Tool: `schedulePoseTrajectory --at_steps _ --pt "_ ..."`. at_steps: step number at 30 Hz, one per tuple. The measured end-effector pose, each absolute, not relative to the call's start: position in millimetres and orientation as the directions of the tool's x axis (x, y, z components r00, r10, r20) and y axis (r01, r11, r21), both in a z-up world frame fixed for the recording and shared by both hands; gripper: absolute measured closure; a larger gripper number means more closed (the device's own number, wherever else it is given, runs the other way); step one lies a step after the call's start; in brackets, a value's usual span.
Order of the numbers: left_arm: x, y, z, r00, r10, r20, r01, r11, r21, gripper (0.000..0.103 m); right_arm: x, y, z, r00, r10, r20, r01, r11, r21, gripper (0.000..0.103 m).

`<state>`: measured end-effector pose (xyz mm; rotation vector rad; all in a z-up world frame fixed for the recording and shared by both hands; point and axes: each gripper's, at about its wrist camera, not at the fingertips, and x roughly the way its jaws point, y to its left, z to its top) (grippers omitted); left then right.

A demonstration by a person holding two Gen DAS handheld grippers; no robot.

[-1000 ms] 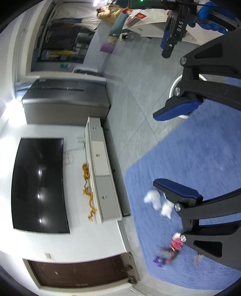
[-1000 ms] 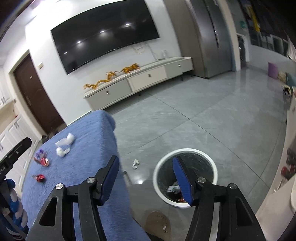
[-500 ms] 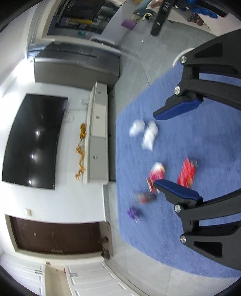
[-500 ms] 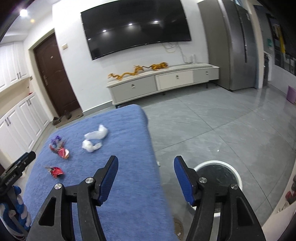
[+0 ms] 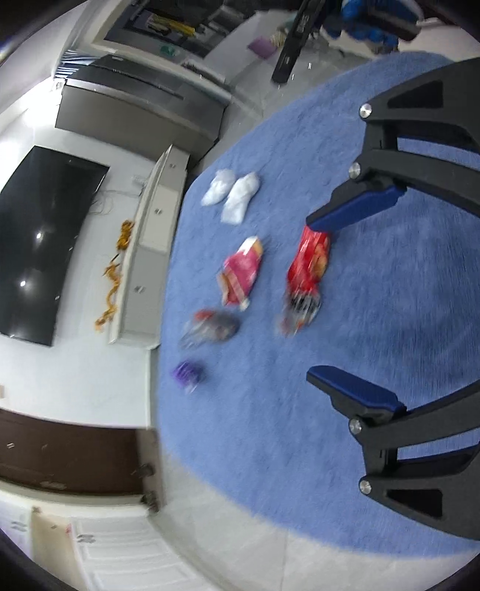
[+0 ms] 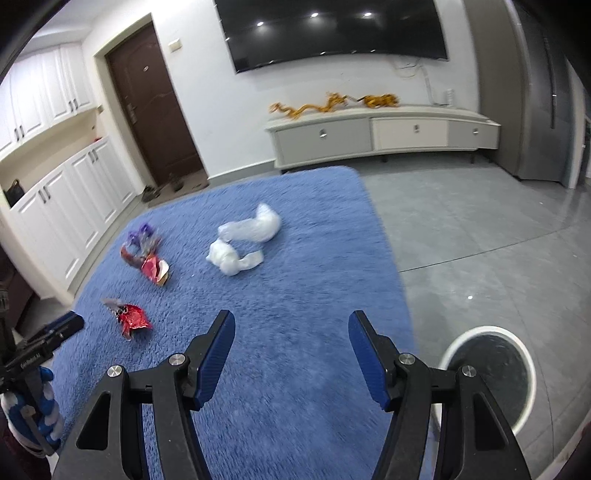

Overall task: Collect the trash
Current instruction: 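Move both tools back over the rug toward the remaining wrappers, then grasp the white plastic bag with the right tool while the left tool grasps the red chip bag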

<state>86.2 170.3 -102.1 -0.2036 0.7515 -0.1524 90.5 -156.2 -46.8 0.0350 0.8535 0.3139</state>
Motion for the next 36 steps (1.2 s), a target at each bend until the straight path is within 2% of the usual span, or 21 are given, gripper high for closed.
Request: schedulePoseTrajectory --at_steps 11,22,24,27,28,29,30,31,32,33,36 --pt "144 135 -135 0.639 -0.218 -0.737 0.024 0.964 -0.264 0.028 152 -115 -77 0.532 0.362 -0.766 -0.399 0.905 0.15 0.041" --pt "179 114 -139 0.628 -0.149 -0.764 0.036 0.986 -0.162 0.029 195 -80 -98 0.483 0.407 -0.775 -0.472 0.867 0.161 0.041" --pt "178 113 -140 0.631 -0.147 -0.762 0.041 0.987 -0.157 0.035 200 -74 -100 0.477 0.407 -0.779 -0.481 0.863 0.156 0.041" --pt "177 115 -141 0.639 -0.143 -0.756 0.031 0.987 -0.16 0.055 204 -63 -107 0.465 0.404 -0.788 -0.499 0.854 0.144 0.041" --pt "176 118 -141 0.641 -0.144 -0.754 0.025 0.986 -0.167 0.058 207 -58 -110 0.456 0.404 -0.793 -0.506 0.851 0.143 0.041" --pt "176 119 -141 0.643 -0.141 -0.753 0.017 0.985 -0.17 0.062 207 -55 -113 0.444 0.406 -0.799 -0.511 0.847 0.146 0.047" --pt "176 121 -141 0.645 -0.142 -0.751 0.011 0.984 -0.177 0.069 206 -52 -117 0.438 0.401 -0.804 -0.519 0.843 0.139 0.06" --pt "174 124 -141 0.646 -0.148 -0.749 0.009 0.982 -0.187 0.072 205 -50 -116 0.444 0.393 -0.805 -0.522 0.844 0.125 0.064" --pt "172 127 -141 0.647 -0.161 -0.745 0.01 0.979 -0.203 0.075 203 -51 -115 0.44 0.401 -0.804 -0.527 0.84 0.131 0.074" --pt "171 128 -141 0.648 -0.172 -0.742 0.01 0.976 -0.217 0.078 200 -51 -115 0.425 0.418 -0.803 -0.532 0.833 0.152 0.078" --pt "164 131 -141 0.646 -0.198 -0.737 0.018 0.97 -0.244 0.08 186 -54 -115 0.415 0.423 -0.806 -0.54 0.827 0.156 0.079"
